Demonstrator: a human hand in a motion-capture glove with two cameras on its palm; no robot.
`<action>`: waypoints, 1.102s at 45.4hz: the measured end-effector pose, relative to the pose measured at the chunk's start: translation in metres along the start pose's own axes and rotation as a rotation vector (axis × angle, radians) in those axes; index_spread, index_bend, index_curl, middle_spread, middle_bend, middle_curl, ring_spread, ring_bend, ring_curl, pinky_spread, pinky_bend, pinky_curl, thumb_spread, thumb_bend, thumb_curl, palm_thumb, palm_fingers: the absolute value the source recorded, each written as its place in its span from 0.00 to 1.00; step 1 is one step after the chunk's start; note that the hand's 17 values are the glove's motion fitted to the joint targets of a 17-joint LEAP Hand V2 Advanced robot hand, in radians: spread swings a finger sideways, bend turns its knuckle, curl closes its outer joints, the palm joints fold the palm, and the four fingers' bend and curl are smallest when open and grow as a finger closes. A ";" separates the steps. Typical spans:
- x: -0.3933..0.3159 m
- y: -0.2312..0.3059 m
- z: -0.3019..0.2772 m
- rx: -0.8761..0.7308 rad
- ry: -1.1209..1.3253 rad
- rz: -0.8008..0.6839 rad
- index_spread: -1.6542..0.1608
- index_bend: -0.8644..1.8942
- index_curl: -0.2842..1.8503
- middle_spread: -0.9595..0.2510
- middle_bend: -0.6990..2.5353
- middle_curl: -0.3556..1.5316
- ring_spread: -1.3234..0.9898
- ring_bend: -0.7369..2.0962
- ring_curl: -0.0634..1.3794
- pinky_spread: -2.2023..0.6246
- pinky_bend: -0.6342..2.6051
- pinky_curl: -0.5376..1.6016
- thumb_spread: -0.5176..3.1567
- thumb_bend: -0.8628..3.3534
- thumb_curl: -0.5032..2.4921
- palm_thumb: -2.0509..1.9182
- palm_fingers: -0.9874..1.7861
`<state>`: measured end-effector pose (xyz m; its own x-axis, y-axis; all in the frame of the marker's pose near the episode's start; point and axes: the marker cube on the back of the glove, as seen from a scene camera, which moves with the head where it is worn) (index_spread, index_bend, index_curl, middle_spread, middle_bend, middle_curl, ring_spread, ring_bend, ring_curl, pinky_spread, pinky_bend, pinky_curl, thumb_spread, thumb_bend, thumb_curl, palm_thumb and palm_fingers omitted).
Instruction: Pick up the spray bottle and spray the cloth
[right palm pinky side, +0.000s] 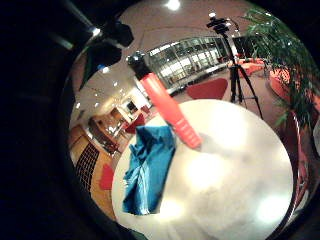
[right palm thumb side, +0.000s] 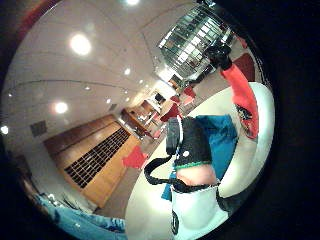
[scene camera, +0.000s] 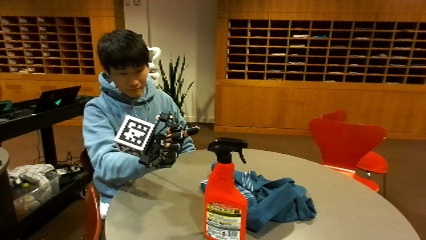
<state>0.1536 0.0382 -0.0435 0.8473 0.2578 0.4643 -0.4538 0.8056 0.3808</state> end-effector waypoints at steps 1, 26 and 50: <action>0.002 -0.001 0.000 0.005 -0.005 0.018 0.76 0.35 0.23 0.77 0.28 0.37 0.58 0.41 0.26 0.83 0.33 0.41 0.44 0.21 0.30 0.69 0.53; 0.067 -0.038 0.045 -0.021 -0.184 0.292 0.78 0.35 0.22 0.85 0.27 0.37 0.62 0.40 0.26 0.85 0.34 0.42 0.43 0.20 0.31 0.69 0.40; 0.077 -0.080 0.099 -0.132 -0.221 0.353 0.78 0.35 0.22 0.89 0.28 0.37 0.63 0.41 0.25 0.85 0.35 0.42 0.41 0.20 0.29 0.66 0.38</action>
<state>0.2278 -0.0590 0.0407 0.5602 0.4210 0.7134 -0.6540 0.7533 0.0690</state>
